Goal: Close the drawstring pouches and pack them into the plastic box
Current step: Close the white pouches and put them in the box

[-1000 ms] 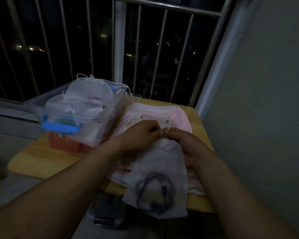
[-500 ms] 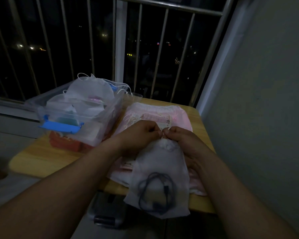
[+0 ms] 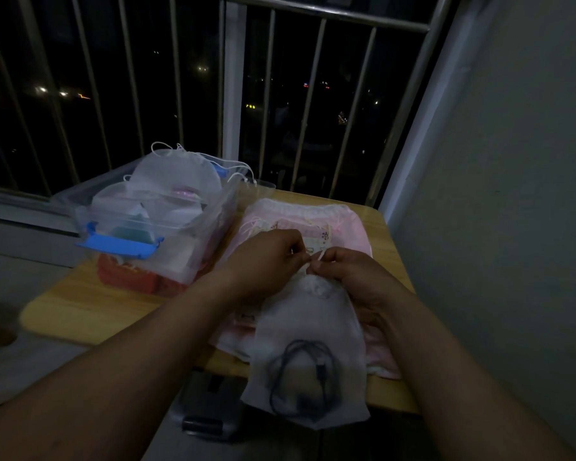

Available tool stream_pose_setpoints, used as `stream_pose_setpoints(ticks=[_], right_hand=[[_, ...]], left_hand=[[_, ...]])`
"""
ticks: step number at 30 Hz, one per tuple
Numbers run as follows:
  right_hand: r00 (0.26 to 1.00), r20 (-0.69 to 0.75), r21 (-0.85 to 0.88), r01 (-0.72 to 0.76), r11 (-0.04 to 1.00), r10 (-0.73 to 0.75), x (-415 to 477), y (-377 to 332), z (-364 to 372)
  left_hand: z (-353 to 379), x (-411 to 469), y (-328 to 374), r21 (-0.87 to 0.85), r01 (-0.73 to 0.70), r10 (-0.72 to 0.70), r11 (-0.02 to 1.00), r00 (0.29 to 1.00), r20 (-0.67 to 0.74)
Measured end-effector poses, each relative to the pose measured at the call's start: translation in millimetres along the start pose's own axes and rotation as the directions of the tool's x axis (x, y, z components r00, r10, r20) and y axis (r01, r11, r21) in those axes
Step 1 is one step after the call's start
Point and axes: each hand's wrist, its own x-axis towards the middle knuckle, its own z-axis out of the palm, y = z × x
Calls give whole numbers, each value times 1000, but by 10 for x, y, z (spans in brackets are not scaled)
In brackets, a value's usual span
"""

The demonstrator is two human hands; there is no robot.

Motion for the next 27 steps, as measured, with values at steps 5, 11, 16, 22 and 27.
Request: stream_pose_setpoints(ticks=[5,11,16,22,27], right_hand=[[992,-79,-183,82,980,-98,27,-19,-7],[975,-137,-255,133,958,-172,47,-8,31],[972,-148,-317,129,940,-183,58,1,21],[976,-123,-285,140,948,-181,35,-27,15],[976,-38,-288,194,938,-214,9,-68,-8]], left_hand=[[-90,-19,71,85,1,0,996,1000,-7],[-159,-21,130,-334,280,-223,900,954,200],[-138,-4,74,-390,322,-250,863,942,224],[-131,34,47,-421,342,-256,840,934,249],[-91,48,36,-434,296,-222,851,952,212]])
